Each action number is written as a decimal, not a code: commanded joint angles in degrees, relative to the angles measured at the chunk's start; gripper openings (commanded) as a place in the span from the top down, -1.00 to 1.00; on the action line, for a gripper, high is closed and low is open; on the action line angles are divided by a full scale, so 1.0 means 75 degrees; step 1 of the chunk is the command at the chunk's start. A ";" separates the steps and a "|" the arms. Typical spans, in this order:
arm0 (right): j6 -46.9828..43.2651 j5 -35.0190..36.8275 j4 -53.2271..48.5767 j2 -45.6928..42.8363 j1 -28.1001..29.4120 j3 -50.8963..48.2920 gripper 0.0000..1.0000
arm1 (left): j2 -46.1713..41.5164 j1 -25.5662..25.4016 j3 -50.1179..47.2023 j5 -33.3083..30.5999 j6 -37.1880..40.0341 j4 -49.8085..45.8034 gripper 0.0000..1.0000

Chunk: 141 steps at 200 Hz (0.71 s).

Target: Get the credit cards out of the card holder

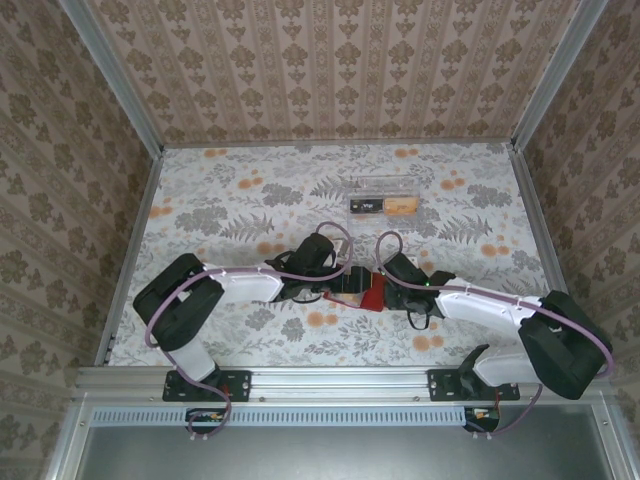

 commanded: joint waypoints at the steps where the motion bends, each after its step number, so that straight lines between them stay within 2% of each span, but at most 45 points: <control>1: -0.0012 -0.0047 0.0110 -0.0214 0.0003 -0.0046 0.26 | 0.0275 -0.0121 -0.0099 0.0507 -0.0209 0.0199 -1.00; 21: 0.0023 -0.0224 0.0320 -0.0462 -0.0032 -0.0195 0.12 | 0.0298 -0.0120 -0.0121 0.0539 -0.0241 0.0265 -1.00; 36: 0.0047 -0.0412 0.0496 -0.0601 -0.0076 -0.0297 0.11 | 0.0298 -0.0109 -0.0167 0.0518 -0.0317 0.0349 -1.00; 49: 0.0030 -0.0478 0.0559 -0.0599 -0.0067 -0.0329 0.35 | 0.0319 -0.0098 -0.0180 0.0554 -0.0370 0.0402 -0.95; 73: 0.0015 -0.0445 0.0610 -0.0405 -0.0079 -0.0372 0.64 | 0.0357 -0.0064 -0.0300 0.0638 -0.0576 0.0747 -0.75; 96: 0.0012 -0.0451 0.0680 -0.0194 -0.0092 -0.0382 0.66 | 0.0409 0.0024 -0.0558 0.0751 -0.0948 0.1350 -0.50; 118: 0.0001 -0.0433 0.0706 -0.0098 -0.0092 -0.0378 0.65 | 0.0481 0.0108 -0.0726 0.0820 -0.1163 0.1746 -0.43; 141: -0.0023 -0.0412 0.0686 -0.0082 -0.0097 -0.0367 0.65 | 0.0564 0.0148 -0.0733 0.0835 -0.1256 0.1778 -0.17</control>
